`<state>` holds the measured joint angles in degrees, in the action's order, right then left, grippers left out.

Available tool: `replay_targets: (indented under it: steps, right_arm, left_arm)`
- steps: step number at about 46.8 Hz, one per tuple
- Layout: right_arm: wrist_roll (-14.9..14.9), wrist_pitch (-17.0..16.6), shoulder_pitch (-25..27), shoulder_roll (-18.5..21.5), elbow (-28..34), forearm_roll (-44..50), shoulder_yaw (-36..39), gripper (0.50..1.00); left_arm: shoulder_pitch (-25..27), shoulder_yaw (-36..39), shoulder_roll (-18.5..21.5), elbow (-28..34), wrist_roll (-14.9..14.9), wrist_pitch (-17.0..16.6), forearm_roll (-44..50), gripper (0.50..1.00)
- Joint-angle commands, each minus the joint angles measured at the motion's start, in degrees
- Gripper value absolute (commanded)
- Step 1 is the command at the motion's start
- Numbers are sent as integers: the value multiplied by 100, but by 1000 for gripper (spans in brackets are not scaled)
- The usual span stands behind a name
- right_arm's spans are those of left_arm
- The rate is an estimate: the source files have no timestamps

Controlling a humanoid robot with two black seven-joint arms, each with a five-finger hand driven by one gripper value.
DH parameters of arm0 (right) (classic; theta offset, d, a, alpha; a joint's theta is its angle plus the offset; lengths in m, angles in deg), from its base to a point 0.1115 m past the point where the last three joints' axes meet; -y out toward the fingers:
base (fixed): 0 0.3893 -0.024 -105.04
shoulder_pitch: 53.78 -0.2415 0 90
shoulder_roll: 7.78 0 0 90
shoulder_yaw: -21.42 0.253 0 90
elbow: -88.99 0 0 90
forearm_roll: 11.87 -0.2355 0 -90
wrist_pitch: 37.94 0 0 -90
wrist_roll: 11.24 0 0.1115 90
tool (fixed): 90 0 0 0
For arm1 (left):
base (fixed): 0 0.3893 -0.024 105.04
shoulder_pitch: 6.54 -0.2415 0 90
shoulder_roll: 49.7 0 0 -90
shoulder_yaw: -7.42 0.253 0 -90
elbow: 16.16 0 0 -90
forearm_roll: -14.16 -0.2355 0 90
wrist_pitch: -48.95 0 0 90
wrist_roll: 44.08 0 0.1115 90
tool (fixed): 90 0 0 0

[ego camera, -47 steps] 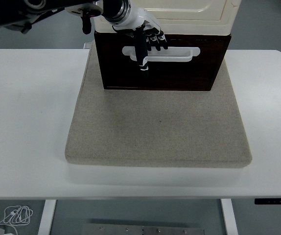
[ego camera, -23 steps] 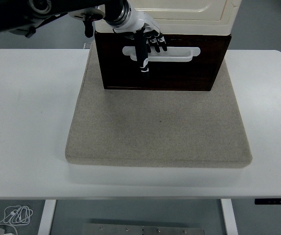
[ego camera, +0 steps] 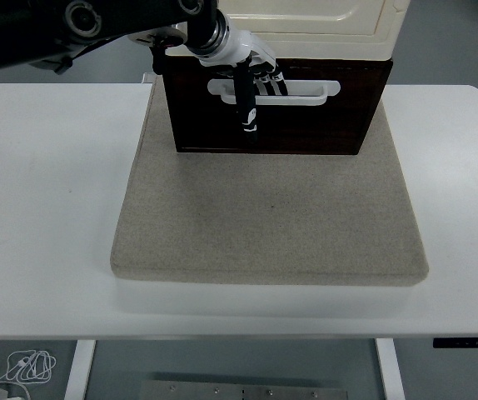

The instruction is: Open the drawer under the combination cabinet

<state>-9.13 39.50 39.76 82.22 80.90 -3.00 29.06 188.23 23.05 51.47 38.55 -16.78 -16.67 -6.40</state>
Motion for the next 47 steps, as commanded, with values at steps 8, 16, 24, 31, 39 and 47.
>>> replay_targets:
  steps: [8, 16, 24, 31, 39, 47]
  right_arm:
    - [0, 0, -2, 0, 0, 0, 0, 926]
    - [0, 0, 7, 0, 0, 0, 0, 926]
    - [0, 0, -2, 0, 0, 0, 0, 926]
    - [0, 0, 7, 0, 0, 0, 0, 926]
    - [0, 0, -2, 0, 0, 0, 0, 926]
    - [0, 0, -2, 0, 0, 0, 0, 926]
  left_arm:
    - [0, -7, -9, 22, 4, 5, -10, 1000]
    - [0, -16, -44, 40, 4, 31, -10, 1000]
    - [0, -25, -53, 66, 4, 66, -1, 1000]
    - [8, -25, -53, 84, 4, 84, 8, 1000]
    - [35, -16, -53, 92, 4, 110, 17, 1000]
    - [61, -25, -53, 92, 4, 225, 25, 1000]
